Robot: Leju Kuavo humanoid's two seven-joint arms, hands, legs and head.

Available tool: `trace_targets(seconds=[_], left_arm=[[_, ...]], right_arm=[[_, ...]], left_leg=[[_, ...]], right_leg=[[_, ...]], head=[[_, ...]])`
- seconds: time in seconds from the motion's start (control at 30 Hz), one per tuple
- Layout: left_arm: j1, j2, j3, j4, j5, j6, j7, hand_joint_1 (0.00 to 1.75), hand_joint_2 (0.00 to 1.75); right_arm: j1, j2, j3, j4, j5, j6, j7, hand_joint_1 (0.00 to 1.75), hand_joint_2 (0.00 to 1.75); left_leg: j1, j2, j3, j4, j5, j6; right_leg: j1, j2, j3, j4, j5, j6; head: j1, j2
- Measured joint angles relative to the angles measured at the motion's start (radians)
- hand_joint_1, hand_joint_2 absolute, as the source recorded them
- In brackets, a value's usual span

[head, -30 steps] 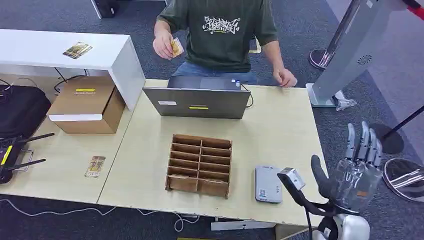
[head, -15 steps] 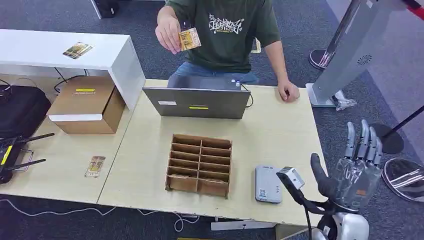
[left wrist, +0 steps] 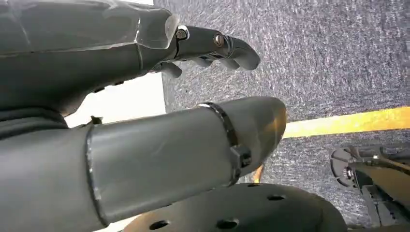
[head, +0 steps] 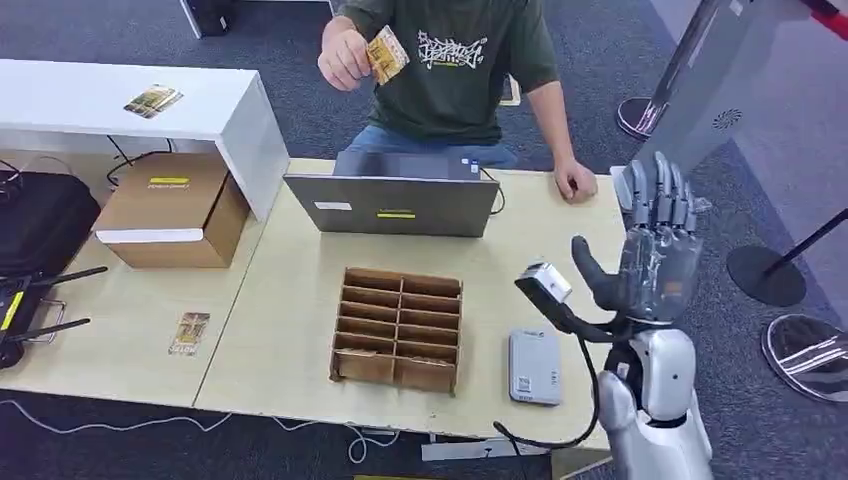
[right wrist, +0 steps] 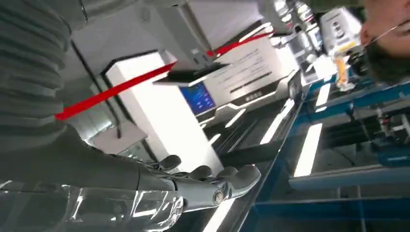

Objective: Pass the card to the sensor for recognition and then transmit it.

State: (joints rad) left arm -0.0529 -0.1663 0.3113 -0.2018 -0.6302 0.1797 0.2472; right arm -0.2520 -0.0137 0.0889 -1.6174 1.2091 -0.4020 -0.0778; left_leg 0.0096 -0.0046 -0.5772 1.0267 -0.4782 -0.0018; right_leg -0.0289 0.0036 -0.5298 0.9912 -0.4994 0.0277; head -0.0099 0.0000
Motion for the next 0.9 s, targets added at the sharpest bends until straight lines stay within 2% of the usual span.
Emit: trace_targets(seconds=[0.1, 0.2, 0.43, 0.67, 0.9], left_arm=[[-0.004, 0.000, 0.000, 0.000, -0.014, -0.003, -0.002, 0.00, 0.00], [-0.005, -0.002, 0.000, 0.000, -0.021, -0.010, -0.007, 0.00, 0.00], [-0.007, -0.003, 0.000, 0.000, -0.039, -0.018, -0.007, 0.00, 0.00], [-0.019, -0.003, 0.000, 0.000, -0.061, -0.030, 0.002, 0.00, 0.00], [-0.024, -0.006, 0.000, 0.000, -0.069, -0.031, 0.002, 0.00, 0.00]], right_arm=[[-0.157, -0.002, 0.059, 0.105, -0.093, 0.066, -0.017, 0.00, 1.75], [-0.285, 0.000, 0.116, 0.205, -0.120, 0.088, -0.016, 0.00, 1.75], [-0.486, 0.039, 0.199, 0.379, -0.154, 0.130, 0.016, 0.00, 1.75], [-0.609, 0.066, 0.222, 0.525, -0.182, 0.142, 0.025, 0.00, 1.75], [-0.651, 0.071, 0.225, 0.606, -0.182, 0.131, 0.018, 0.00, 1.75]], left_leg=[[0.000, 0.001, -0.001, 0.000, 0.003, 0.000], [0.000, -0.001, -0.001, 0.000, 0.004, 0.000], [0.000, -0.001, -0.003, 0.000, 0.004, -0.001], [0.000, -0.002, -0.003, 0.000, 0.004, -0.001], [0.000, -0.002, -0.003, 0.000, 0.004, -0.001]], right_leg=[[0.000, 0.000, -0.002, 0.001, 0.001, 0.000], [0.000, -0.002, -0.002, 0.001, 0.001, 0.000], [0.000, -0.002, -0.004, 0.002, 0.002, 0.000], [0.000, -0.002, -0.004, 0.002, 0.002, 0.000], [0.000, -0.002, -0.004, 0.002, 0.002, 0.000]], head=[[0.000, 0.000], [0.000, 0.000], [0.000, 0.000], [0.000, 0.000], [0.000, 0.000]])
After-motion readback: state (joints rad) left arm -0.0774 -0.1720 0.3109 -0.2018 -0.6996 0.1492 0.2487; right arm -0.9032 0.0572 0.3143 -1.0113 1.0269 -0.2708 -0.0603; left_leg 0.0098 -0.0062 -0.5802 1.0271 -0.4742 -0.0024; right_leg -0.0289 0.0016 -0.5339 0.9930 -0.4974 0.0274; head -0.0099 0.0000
